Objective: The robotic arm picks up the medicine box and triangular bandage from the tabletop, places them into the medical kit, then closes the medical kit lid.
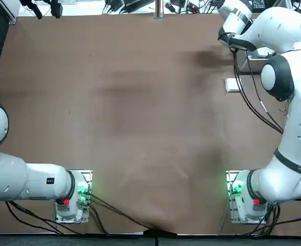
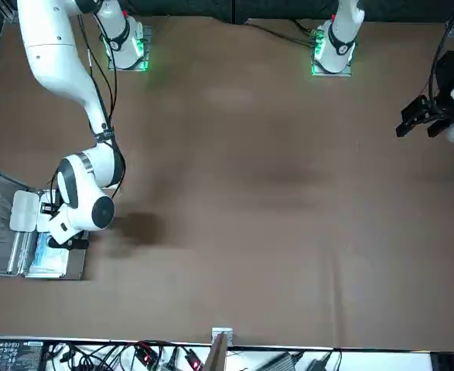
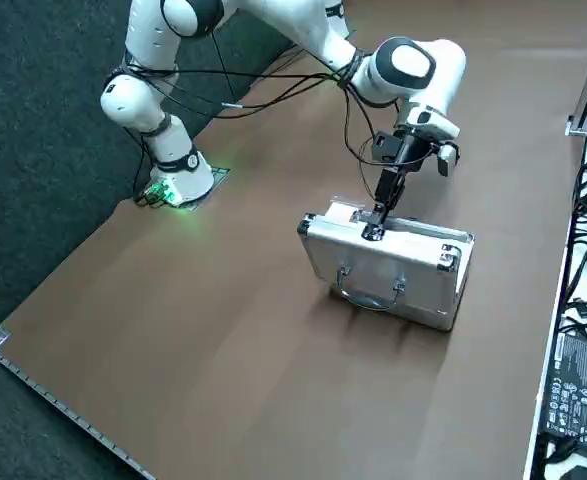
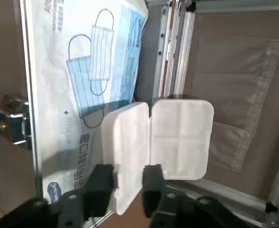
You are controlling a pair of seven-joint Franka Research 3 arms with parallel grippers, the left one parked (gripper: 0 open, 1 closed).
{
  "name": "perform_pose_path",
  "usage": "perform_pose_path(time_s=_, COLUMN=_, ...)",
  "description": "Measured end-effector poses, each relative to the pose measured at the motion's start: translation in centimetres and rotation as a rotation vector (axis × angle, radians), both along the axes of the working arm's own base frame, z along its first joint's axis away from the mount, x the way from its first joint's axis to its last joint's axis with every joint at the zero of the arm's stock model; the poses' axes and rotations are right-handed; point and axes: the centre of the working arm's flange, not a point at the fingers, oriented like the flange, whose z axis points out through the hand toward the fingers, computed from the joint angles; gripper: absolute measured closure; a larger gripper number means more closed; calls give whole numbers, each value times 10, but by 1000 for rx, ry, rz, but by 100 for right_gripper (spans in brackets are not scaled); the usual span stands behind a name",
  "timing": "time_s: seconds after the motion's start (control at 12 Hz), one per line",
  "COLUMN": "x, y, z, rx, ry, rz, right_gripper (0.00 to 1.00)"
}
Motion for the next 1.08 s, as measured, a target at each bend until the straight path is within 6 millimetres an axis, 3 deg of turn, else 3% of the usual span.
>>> perform_pose_path(time_s=0.25, x=-3, y=-1, z=-5, rx=-2, ry=12, rz=-2, right_gripper=32)
perform_pose_path(time_s=0.33, x=-3, y=-1, z=-6, rx=-1, ry=13, rz=0, right_gripper=14)
perform_pose_path(time_s=0.5, x=-3, y=3, z=-5, rx=3, ry=12, rz=5, right_gripper=0)
perform_pose_path(time_s=0.83, x=-2, y=5, z=9, rx=24, ry=4, rz=4, right_gripper=0)
perform_pose_path(time_s=1.08, x=-2, y=-10, z=32, rx=108, ry=16, rz=-35, right_gripper=0)
